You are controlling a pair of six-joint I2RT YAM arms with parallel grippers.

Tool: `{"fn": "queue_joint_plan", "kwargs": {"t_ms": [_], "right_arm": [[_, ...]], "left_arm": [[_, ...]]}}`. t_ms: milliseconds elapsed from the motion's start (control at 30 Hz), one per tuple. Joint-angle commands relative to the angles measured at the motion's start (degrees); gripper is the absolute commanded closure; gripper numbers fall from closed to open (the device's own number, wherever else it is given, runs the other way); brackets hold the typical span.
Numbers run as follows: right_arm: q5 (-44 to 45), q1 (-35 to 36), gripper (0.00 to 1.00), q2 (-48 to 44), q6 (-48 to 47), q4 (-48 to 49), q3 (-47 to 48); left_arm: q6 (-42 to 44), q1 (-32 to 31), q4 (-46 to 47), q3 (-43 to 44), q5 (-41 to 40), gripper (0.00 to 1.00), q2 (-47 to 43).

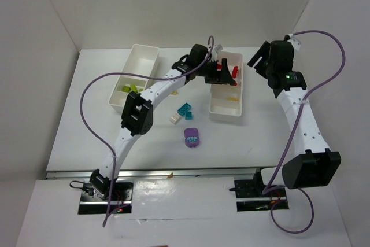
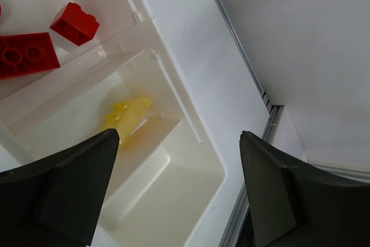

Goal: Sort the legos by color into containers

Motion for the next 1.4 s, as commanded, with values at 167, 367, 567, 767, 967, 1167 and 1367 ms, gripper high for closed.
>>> {"fn": "queue_joint_plan", "kwargs": {"t_ms": [167, 367, 567, 767, 967, 1167, 1367], "right_arm": [[-8.9, -0.4, 0.22, 3.7, -2.9, 2.1, 2.7], [-20.4, 6.4, 0.22, 10.8, -7.5, 8.5, 0.6], [-23.3, 18.9, 0.21, 27.3, -21.6, 3.1, 16.4], [-21.7, 26.1, 0.20, 46.5, -34.8, -5.3, 38.3], [-26.6, 27.9, 0.20, 57.5, -35.7, -5.7, 51.8], [-27.7, 30.7, 0.20, 62.0, -36.8, -2.6, 55.0], [-26.0, 31.8, 0.20, 64.4, -37.8, -2.6, 54.3]], "left_arm": [[8.0, 5.5, -3.6, -19.2, -6.9, 0.00, -25.6], [15.9, 13.5, -19.6, -27.8, -17.2, 0.00, -40.1], [13.3, 21.8, -33.0, -29.1, -27.5, 0.00, -45.6], [13.3, 24.5, -30.9, -34.6, -31.3, 0.05, -52.6], [10.7, 28.2, -30.4, -36.3, -35.0, 0.07, -55.0], [10.2, 30.9, -30.9, -38.4, -31.2, 0.08, -55.0], [10.7, 31.4, -30.9, -38.9, -27.2, 0.10, -53.9]]}}
